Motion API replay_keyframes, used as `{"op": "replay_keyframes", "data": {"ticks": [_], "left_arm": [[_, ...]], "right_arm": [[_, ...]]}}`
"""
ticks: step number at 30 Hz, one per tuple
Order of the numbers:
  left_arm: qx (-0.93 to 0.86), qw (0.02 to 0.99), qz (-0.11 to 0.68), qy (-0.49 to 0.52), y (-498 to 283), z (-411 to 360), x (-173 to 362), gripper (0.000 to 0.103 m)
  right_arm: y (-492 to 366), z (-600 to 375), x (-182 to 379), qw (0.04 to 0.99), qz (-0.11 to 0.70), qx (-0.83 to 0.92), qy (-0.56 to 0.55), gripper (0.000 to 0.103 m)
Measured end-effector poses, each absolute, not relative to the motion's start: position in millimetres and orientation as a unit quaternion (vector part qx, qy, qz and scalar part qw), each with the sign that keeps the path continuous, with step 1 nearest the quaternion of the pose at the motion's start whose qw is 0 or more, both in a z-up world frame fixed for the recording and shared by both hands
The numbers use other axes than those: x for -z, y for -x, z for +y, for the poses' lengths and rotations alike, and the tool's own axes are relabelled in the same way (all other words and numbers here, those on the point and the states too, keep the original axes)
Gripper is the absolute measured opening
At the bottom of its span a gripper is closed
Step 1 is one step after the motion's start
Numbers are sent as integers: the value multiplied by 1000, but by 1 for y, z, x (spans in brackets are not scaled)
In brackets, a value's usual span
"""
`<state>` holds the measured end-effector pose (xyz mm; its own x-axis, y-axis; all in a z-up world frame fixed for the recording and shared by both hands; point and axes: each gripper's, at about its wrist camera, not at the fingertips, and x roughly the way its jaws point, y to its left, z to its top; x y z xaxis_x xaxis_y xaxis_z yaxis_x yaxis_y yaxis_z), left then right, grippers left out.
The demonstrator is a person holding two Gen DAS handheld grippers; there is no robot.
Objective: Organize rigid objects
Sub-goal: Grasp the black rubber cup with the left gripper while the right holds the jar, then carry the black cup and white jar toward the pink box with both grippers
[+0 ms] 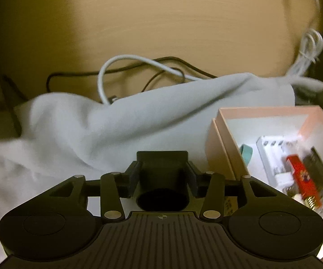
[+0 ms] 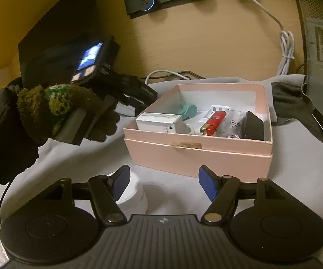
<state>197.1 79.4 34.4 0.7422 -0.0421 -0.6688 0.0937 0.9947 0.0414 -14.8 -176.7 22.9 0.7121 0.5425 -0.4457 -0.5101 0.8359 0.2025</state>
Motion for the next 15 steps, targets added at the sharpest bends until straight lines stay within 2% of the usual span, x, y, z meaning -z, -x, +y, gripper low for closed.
{"op": "replay_keyframes", "data": {"ticks": [15], "left_arm": [[38,932,360,-27,-200,81,-37,50]], "right_arm": [[11,-179,-22,924,262,-275,-43,69]]}}
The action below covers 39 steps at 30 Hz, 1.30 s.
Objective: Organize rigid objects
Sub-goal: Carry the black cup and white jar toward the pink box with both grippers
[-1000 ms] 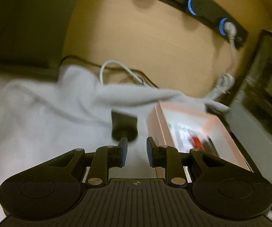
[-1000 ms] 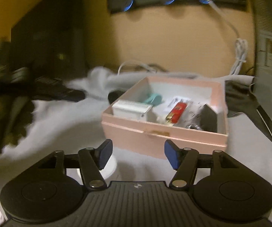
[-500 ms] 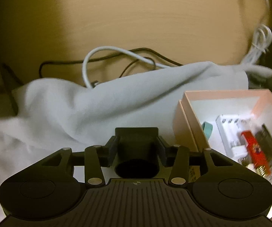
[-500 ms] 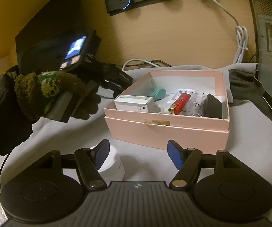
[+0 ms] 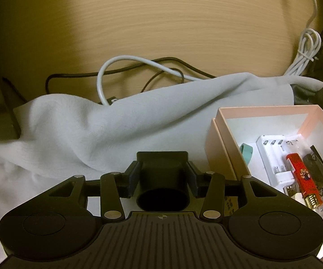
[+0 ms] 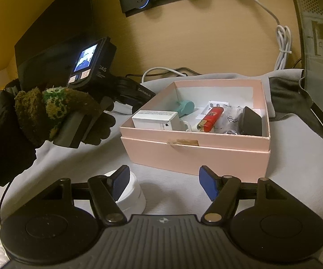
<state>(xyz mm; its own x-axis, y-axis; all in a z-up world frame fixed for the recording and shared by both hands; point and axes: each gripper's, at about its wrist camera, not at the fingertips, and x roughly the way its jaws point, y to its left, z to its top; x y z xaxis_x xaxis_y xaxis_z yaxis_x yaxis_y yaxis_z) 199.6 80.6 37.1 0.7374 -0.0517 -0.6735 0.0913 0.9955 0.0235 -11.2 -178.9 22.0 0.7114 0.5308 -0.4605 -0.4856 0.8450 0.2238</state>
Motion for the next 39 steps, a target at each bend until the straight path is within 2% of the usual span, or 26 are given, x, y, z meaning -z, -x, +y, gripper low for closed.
{"op": "replay_keyframes", "data": {"ticks": [5,17,18,19,20,23,28,32,39], "left_arm": [[35,927,373,13,-202,90,-39,50],[71,939,335,-16,-182,91,-31,50],[70,941,332,-19,-180,90,-30,54],[65,937,344,-14,-181,91,-28,55],[60,920,388,5,-188,92,-20,55],[45,925,378,0,-183,89,-18,54],[71,929,359,47,-169,99,-17,53],[74,935,340,65,-132,110,-18,53],[140,932,328,69,-12,122,-26,53]], "right_arm": [[10,-178,-21,924,266,-273,-45,69],[-8,-184,-18,915,289,-276,-55,70],[-9,-185,-17,915,290,-275,-55,71],[-10,-185,-17,915,291,-274,-55,71],[-10,-185,-17,915,290,-274,-54,71],[-8,-185,-17,917,286,-273,-52,71],[-9,-186,-17,916,288,-275,-53,71],[-12,-188,-17,913,292,-277,-57,72],[1,-181,-20,916,264,-301,-32,72]]}}
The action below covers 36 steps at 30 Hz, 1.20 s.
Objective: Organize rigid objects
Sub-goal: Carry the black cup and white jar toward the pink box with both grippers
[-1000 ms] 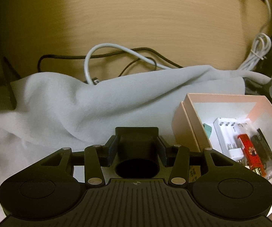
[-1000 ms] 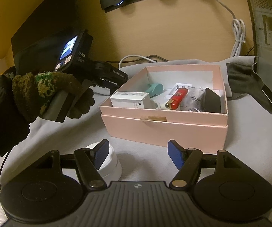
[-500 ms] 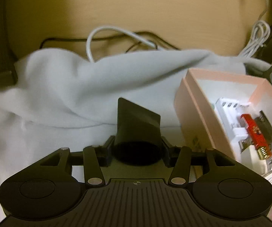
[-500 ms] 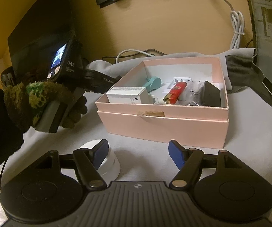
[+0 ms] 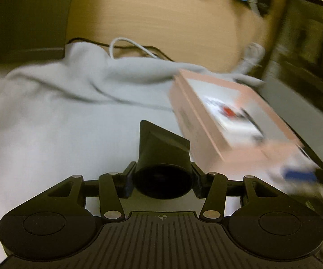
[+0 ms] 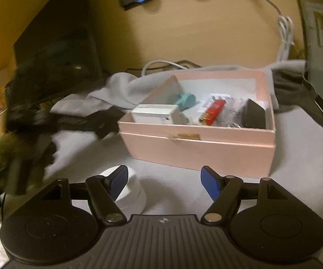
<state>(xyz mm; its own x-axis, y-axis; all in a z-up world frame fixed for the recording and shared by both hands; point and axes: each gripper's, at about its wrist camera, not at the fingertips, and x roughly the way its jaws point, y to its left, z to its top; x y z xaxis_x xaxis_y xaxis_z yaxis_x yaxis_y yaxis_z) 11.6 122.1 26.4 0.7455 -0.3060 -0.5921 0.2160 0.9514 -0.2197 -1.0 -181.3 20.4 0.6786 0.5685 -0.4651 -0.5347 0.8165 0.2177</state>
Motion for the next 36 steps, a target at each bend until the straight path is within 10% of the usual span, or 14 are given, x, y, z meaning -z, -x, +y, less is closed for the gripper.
{"op": "replay_keyframes", "data": {"ticks": [23,36], "left_arm": [[256,905,339,19,91,97,-11,54],[242,945,218,41,-47,25,-113,54]], "right_arm": [[51,-145,-40,909,279,-282,128,54],[96,-254,-81,959,220,-163,75,54]]}}
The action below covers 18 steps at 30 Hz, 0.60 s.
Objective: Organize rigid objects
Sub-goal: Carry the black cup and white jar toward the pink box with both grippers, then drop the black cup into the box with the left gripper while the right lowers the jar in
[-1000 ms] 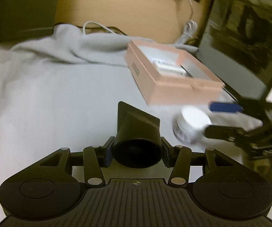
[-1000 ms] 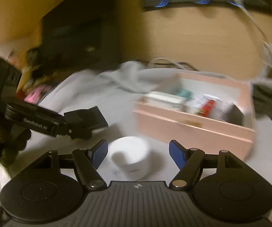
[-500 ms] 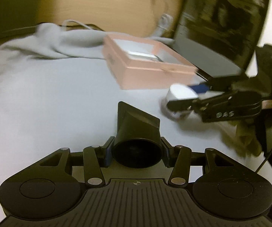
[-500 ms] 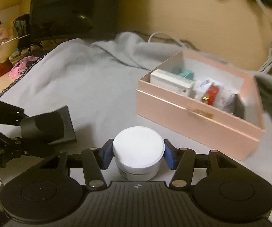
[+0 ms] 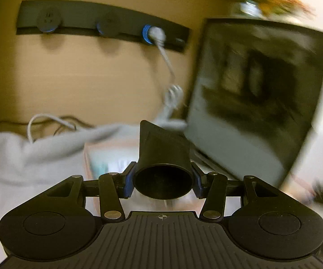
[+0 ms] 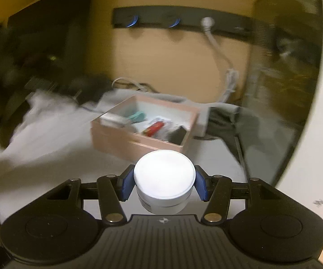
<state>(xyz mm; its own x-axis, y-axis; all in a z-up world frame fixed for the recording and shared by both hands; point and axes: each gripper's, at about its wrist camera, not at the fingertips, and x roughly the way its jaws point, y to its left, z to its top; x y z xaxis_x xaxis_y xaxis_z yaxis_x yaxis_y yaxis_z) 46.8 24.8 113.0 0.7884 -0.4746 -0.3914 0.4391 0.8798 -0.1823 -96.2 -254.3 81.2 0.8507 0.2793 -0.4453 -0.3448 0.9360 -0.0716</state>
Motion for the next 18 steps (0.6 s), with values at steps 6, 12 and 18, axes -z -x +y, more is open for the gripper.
{"op": "replay_keyframes", "data": {"ticks": [6,12,18], "left_arm": [[172,930,318,70,-153,6,-60,53],[175,937,269,137,-113,42,-59,50],[208,935,241,155,-60,81,-48,49]], "right_arm": [[97,-261,-74,959,232,-150,69,54],[89,-268,-66,954,257,-134,73,54],[51,-257,-70,947,284,-144,40,54]]}}
